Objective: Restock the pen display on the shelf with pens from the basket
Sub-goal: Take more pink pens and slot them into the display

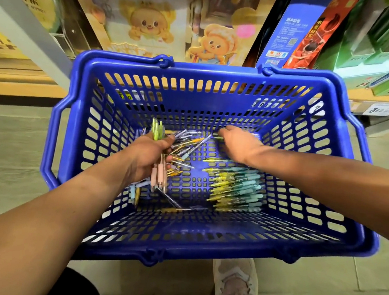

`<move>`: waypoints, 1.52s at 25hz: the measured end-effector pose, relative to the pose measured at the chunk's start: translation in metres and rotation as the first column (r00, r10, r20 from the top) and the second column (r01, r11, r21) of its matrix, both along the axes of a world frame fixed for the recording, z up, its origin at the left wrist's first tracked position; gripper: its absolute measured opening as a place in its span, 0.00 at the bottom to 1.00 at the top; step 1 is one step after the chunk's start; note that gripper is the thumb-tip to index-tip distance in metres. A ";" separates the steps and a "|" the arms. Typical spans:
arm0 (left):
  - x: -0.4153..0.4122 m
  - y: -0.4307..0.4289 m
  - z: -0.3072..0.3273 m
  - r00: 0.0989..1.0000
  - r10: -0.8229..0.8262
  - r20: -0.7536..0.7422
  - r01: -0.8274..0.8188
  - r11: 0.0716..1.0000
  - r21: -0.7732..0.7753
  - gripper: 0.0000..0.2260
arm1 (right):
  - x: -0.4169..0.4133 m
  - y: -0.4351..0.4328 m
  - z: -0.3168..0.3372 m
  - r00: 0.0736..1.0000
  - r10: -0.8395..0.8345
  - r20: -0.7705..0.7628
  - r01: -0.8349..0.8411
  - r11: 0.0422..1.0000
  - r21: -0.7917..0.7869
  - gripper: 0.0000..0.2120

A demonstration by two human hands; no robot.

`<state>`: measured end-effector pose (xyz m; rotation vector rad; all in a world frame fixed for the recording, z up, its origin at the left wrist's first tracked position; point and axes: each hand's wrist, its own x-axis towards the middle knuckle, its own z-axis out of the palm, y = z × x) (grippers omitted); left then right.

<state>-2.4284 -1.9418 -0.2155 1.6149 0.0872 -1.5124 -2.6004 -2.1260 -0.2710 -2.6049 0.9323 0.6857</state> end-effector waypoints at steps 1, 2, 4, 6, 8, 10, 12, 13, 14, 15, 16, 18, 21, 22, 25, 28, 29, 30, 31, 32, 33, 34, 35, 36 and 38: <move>0.001 0.000 0.000 1.000 -0.007 0.002 0.007 1.000 0.000 0.18 | -0.006 -0.008 -0.001 0.993 0.086 -0.079 -0.092 0.993 -0.071 0.24; 0.001 0.000 0.000 1.000 -0.017 0.004 0.017 1.000 -0.001 0.16 | -0.010 -0.014 -0.002 0.980 0.148 -0.135 -0.164 0.980 -0.114 0.27; 0.002 -0.001 -0.002 1.000 -0.025 0.008 0.025 1.000 0.006 0.12 | -0.011 -0.020 -0.005 0.943 0.256 -0.212 -0.292 0.943 -0.161 0.28; 0.002 -0.001 0.000 0.999 -0.039 0.007 0.039 0.999 0.023 0.09 | -0.007 -0.021 -0.009 0.900 0.343 -0.268 -0.400 0.894 -0.200 0.29; 0.003 0.001 -0.003 0.996 -0.087 0.022 0.085 0.995 0.045 0.11 | -0.004 -0.019 -0.014 0.862 0.407 -0.303 -0.482 0.844 -0.237 0.30; 0.003 0.002 -0.008 0.995 -0.095 0.036 0.092 0.993 0.068 0.22 | -0.005 -0.016 -0.017 0.819 0.460 -0.344 -0.552 0.795 -0.252 0.28; 0.004 0.004 -0.013 0.996 -0.087 0.031 0.084 0.994 0.072 0.19 | -0.007 -0.014 -0.019 0.779 0.497 -0.383 -0.609 0.745 -0.271 0.25; 0.005 0.004 -0.013 0.996 -0.083 0.021 0.081 0.994 0.067 0.12 | -0.007 -0.013 -0.020 0.766 0.506 -0.397 -0.626 0.729 -0.278 0.24; 0.005 0.004 -0.013 0.997 -0.081 0.010 0.080 0.994 0.067 0.09 | -0.009 -0.013 -0.021 0.763 0.504 -0.404 -0.628 0.727 -0.278 0.24; 0.004 0.003 -0.014 0.997 -0.077 0.008 0.076 0.995 0.063 0.07 | -0.009 -0.014 -0.021 0.774 0.492 -0.399 -0.614 0.738 -0.281 0.25; 0.005 0.003 -0.015 0.998 -0.064 0.012 0.063 0.996 0.055 0.07 | -0.008 -0.016 -0.020 0.794 0.469 -0.387 -0.585 0.761 -0.278 0.25; 0.005 0.004 -0.015 0.999 -0.044 0.018 0.044 0.998 0.041 0.09 | -0.005 -0.018 -0.014 0.865 0.394 -0.311 -0.478 0.837 -0.268 0.23; 0.005 0.003 -0.013 0.999 -0.024 0.030 0.024 0.999 0.024 0.10 | -0.005 -0.018 -0.006 0.931 0.335 -0.144 -0.363 0.890 -0.276 0.14; 0.004 0.003 -0.013 0.999 -0.011 0.037 0.010 1.000 0.014 0.10 | -0.003 -0.016 -0.003 0.943 0.330 -0.046 -0.331 0.914 -0.235 0.11; 0.003 0.001 -0.012 0.999 0.037 0.034 -0.036 0.999 -0.028 0.10 | 0.007 0.015 0.014 0.960 -0.012 0.281 -0.063 0.965 0.254 0.04; 0.002 0.001 -0.009 0.999 0.047 -0.007 -0.048 0.997 -0.054 0.10 | 0.025 0.053 0.026 0.843 -0.465 0.271 0.146 0.683 0.716 0.04; 0.002 0.001 -0.009 0.999 0.042 -0.022 -0.043 0.998 -0.055 0.11 | 0.031 0.061 0.025 0.802 -0.546 0.240 0.176 0.601 0.780 0.03; 0.001 0.001 -0.008 0.999 0.032 -0.028 -0.033 0.998 -0.052 0.11 | 0.035 0.067 0.026 0.765 -0.610 0.208 0.203 0.535 0.820 0.03; 0.000 0.001 -0.007 0.999 0.019 -0.027 -0.020 0.999 -0.047 0.11 | 0.038 0.071 0.027 0.731 -0.655 0.190 0.221 0.492 0.842 0.04; -0.001 0.002 -0.005 1.000 0.007 -0.026 -0.008 0.999 -0.044 0.12 | 0.041 0.074 0.027 0.712 -0.677 0.186 0.225 0.471 0.853 0.04; -0.002 0.002 -0.004 1.000 -0.001 -0.026 -0.001 0.999 -0.046 0.12 | 0.042 0.076 0.026 0.702 -0.688 0.187 0.215 0.454 0.865 0.04; -0.003 0.002 -0.003 1.000 -0.002 -0.029 0.001 0.999 -0.050 0.12 | 0.043 0.077 0.025 0.694 -0.698 0.176 0.200 0.422 0.884 0.04; -0.004 0.002 -0.003 1.000 0.000 -0.030 -0.002 0.999 -0.054 0.12 | 0.042 0.076 0.024 0.686 -0.713 0.147 0.188 0.368 0.910 0.04; -0.004 0.002 -0.002 1.000 0.003 -0.028 -0.004 0.999 -0.053 0.12 | 0.041 0.073 0.023 0.679 -0.727 0.103 0.184 0.304 0.935 0.05; -0.002 0.002 -0.002 1.000 0.015 -0.022 -0.016 0.999 -0.046 0.12 | 0.033 0.061 0.017 0.694 -0.718 0.055 0.229 0.293 0.928 0.06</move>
